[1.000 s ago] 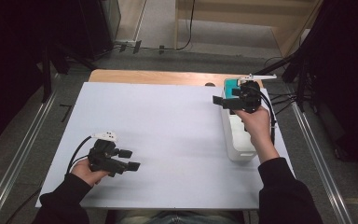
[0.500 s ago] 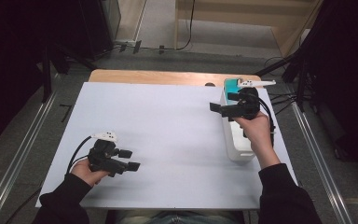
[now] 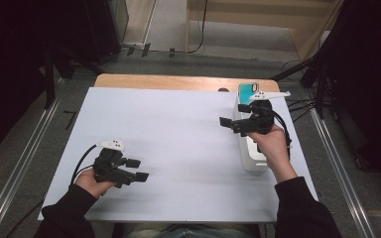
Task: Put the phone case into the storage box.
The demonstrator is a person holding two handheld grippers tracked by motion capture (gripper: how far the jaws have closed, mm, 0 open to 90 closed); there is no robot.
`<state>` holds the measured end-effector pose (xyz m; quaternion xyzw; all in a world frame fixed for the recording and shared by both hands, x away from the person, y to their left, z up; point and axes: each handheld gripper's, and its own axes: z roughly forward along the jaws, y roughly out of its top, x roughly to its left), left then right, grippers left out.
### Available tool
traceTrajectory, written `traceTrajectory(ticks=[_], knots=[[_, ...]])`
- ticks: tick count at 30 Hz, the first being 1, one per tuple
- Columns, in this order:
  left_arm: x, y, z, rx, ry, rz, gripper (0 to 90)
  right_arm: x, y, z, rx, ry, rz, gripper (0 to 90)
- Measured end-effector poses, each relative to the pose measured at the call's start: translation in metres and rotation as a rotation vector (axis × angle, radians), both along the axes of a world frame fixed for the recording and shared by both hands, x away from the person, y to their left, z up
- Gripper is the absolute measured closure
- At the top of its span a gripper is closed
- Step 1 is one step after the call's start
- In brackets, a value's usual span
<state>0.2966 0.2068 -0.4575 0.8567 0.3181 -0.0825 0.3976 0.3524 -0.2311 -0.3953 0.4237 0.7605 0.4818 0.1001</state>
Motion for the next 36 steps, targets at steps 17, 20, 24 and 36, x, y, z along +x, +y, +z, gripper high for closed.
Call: traceTrajectory(ticks=[17, 20, 24, 36], knots=[[0.000, 0.001, 0.001, -0.001, -0.004, -0.007, 28.3, -0.021, 0.012, -0.009, 0.039, 0.005, 0.106, 0.0], [0.000, 0.000, 0.001, 0.000, -0.003, -0.006, 28.4, -0.025, 0.014, -0.010, 0.040, 0.002, 0.124, 0.0], [0.000, 0.001, 0.002, -0.003, -0.003, -0.003, 28.3, -0.031, 0.016, -0.013, 0.036, 0.005, 0.138, 0.0], [0.000, 0.001, 0.002, -0.005, -0.004, -0.006, 28.3, -0.046, 0.020, -0.023, 0.027, 0.005, 0.196, 0.0]])
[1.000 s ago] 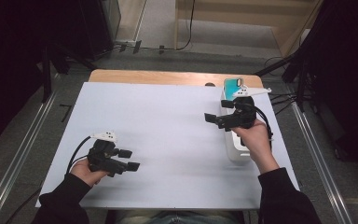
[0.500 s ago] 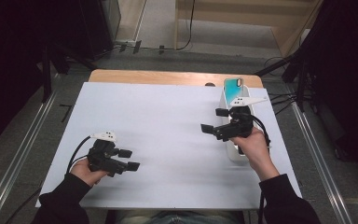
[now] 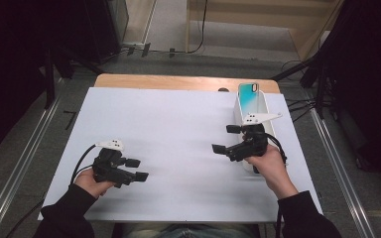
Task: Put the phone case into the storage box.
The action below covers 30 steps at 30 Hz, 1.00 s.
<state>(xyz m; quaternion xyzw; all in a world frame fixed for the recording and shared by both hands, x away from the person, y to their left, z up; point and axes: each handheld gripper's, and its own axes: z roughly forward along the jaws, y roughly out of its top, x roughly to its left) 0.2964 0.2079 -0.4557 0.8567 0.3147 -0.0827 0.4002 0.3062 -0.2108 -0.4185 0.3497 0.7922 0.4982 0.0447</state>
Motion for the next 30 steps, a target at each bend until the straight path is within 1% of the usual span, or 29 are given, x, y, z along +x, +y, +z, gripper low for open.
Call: traceTrajectory(ticks=[5, 6, 7, 10, 13, 17, 20, 21, 24, 27, 30], knots=[[0.000, 0.000, 0.000, -0.001, 0.000, 0.002, 28.3, -0.007, 0.003, -0.003, -0.010, 0.002, 0.023, 0.0], [0.000, 0.000, 0.000, -0.001, -0.001, 0.001, 28.3, -0.009, 0.003, -0.003, -0.013, 0.009, 0.025, 0.0], [-0.001, 0.000, 0.000, 0.006, -0.003, 0.001, 28.4, -0.011, 0.004, -0.004, -0.019, 0.008, 0.032, 0.0], [0.000, 0.000, 0.000, 0.000, -0.003, 0.001, 28.4, -0.015, 0.004, -0.006, -0.035, 0.005, 0.040, 0.0], [0.000, 0.000, 0.000, 0.000, -0.002, 0.002, 28.4, -0.019, 0.005, -0.009, -0.031, 0.014, 0.049, 0.0], [-0.001, 0.000, 0.001, 0.004, -0.004, 0.003, 28.3, -0.024, 0.007, -0.011, -0.047, 0.016, 0.058, 0.0], [-0.001, 0.000, 0.000, 0.001, -0.003, 0.002, 28.3, -0.028, 0.007, -0.013, -0.051, 0.015, 0.064, 0.0], [-0.001, 0.000, 0.001, 0.003, -0.002, 0.001, 28.3, -0.029, 0.007, -0.014, -0.050, 0.022, 0.063, 0.0], [-0.001, 0.000, 0.000, 0.001, -0.003, 0.002, 28.3, -0.032, 0.006, -0.016, -0.056, 0.015, 0.072, 0.0], [-0.001, 0.001, 0.001, 0.003, -0.004, 0.001, 28.4, -0.036, 0.005, -0.019, -0.067, 0.007, 0.086, 0.0], [-0.001, 0.001, 0.001, 0.003, -0.003, 0.003, 28.4, -0.039, 0.004, -0.023, -0.090, 0.016, 0.095, 0.0]])
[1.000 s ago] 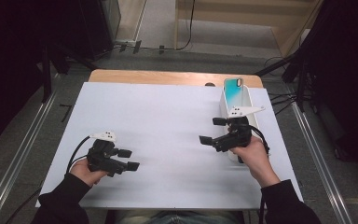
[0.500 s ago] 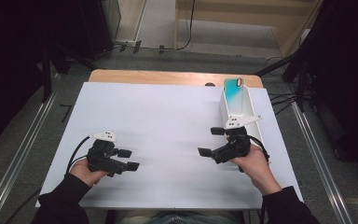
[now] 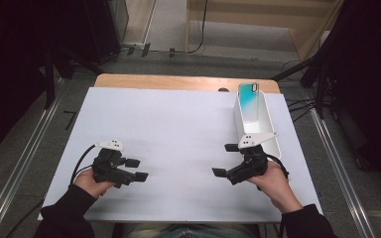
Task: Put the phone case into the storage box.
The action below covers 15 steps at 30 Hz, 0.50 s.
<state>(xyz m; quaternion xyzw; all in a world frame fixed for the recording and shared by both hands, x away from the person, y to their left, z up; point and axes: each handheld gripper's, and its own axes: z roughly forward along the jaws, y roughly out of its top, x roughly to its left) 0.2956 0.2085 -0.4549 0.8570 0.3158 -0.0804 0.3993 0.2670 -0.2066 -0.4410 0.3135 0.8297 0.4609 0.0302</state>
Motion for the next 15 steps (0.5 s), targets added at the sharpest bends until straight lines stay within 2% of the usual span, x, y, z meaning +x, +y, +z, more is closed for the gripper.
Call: traceTrajectory(ticks=[4, 9, 11, 15], knots=[[0.000, 0.000, 0.000, -0.004, -0.002, -0.001, 28.3, -0.005, -0.002, -0.005, -0.036, 0.012, 0.021, 0.0], [0.000, 0.001, 0.001, -0.005, -0.008, -0.001, 28.3, -0.012, -0.006, -0.009, -0.045, 0.017, 0.028, 0.0], [0.000, 0.002, 0.001, -0.006, -0.010, 0.000, 28.3, -0.015, -0.009, -0.009, -0.039, 0.007, 0.019, 13.1], [-0.001, 0.002, 0.002, -0.013, -0.007, 0.000, 28.3, -0.019, -0.013, -0.012, -0.045, 0.013, 0.017, 13.5]])
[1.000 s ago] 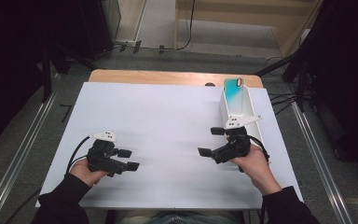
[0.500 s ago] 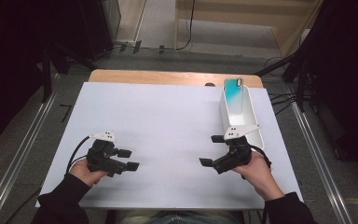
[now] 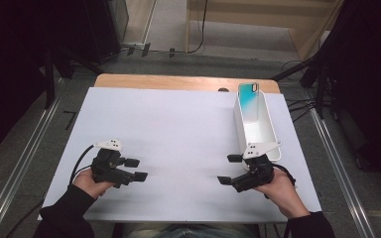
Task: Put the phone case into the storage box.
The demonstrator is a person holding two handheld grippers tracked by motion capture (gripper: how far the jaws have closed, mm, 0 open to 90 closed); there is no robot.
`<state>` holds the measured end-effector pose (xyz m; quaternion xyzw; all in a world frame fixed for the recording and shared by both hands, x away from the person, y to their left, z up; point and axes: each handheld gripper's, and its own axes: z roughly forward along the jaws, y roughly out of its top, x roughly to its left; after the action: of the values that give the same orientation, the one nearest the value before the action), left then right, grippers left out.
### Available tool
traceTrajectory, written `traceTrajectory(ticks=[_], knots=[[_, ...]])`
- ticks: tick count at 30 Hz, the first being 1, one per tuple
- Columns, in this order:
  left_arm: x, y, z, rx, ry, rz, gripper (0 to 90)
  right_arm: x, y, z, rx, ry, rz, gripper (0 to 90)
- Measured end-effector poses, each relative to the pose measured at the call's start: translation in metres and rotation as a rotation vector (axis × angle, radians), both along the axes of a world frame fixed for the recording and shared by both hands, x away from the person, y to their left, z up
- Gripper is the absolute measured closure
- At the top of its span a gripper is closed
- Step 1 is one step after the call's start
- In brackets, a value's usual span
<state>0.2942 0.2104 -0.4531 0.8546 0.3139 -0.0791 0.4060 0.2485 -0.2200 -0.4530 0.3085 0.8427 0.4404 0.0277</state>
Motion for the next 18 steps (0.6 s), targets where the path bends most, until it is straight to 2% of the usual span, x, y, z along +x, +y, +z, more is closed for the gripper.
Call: traceTrajectory(ticks=[10, 18], knots=[[-0.003, 0.002, 0.003, -0.007, -0.005, 0.003, 28.3, -0.007, -0.015, -0.005, 0.018, 0.008, -0.017, 13.5], [-0.005, 0.006, 0.004, -0.019, -0.009, 0.007, 28.3, -0.011, -0.023, -0.008, 0.009, 0.017, -0.027, 13.5]])
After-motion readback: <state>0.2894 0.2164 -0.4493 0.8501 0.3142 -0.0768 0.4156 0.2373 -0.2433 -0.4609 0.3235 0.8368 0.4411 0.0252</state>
